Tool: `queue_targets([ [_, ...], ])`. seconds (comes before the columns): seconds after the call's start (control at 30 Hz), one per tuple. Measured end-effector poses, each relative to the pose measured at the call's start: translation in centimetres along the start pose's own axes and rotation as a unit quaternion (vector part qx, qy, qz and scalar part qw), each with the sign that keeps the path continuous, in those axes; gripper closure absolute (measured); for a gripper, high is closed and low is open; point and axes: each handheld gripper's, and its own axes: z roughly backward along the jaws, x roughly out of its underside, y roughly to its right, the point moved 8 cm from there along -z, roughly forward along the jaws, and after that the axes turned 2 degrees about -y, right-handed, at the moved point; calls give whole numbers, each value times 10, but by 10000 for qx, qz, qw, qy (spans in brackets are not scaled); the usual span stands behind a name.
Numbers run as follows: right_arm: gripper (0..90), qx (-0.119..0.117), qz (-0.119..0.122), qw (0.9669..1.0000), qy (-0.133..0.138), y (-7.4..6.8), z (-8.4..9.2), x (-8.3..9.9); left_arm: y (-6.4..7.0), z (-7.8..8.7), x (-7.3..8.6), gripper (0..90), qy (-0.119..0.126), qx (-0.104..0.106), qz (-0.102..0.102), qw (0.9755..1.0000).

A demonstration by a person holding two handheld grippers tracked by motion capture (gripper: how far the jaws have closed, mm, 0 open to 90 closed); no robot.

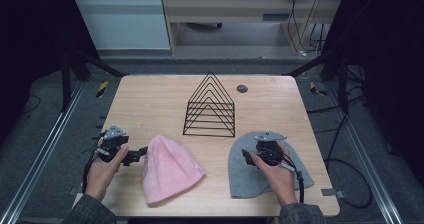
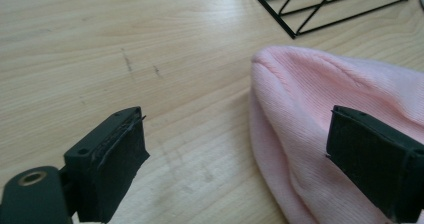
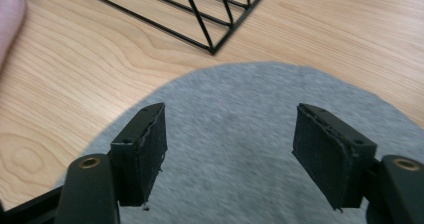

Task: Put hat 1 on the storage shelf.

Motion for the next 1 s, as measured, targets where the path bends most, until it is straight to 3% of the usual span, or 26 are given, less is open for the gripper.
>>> queue_targets([
  [0.1,307,42,-39,10000,-54,5,1,4,7,-1,-1,108,-135,28,-45,9999],
  [0.23,294,81,-119,9998,-113,7,0,6,18,-2,-15,141,-235,78,-221,9994],
  [0.4,247,157,-247,9995,-134,6,0,6,26,-24,-29,181,-776,125,-388,9961],
  [0.47,264,162,-213,9996,-86,6,2,6,28,-29,-32,219,-758,146,-314,9965],
  [0.53,287,160,-203,9996,-67,6,4,5,29,-31,-31,258,-664,94,-358,9971],
  [0.73,336,101,-188,9998,-66,6,5,6,33,-31,-21,304,-704,62,-500,9962],
  [0.9,336,85,-137,9998,-93,4,6,6,26,-34,-14,316,-861,-37,-461,9952],
  [1.0,335,87,-133,9998,-101,5,5,6,21,-34,-8,339,-925,4,-354,9951],
])
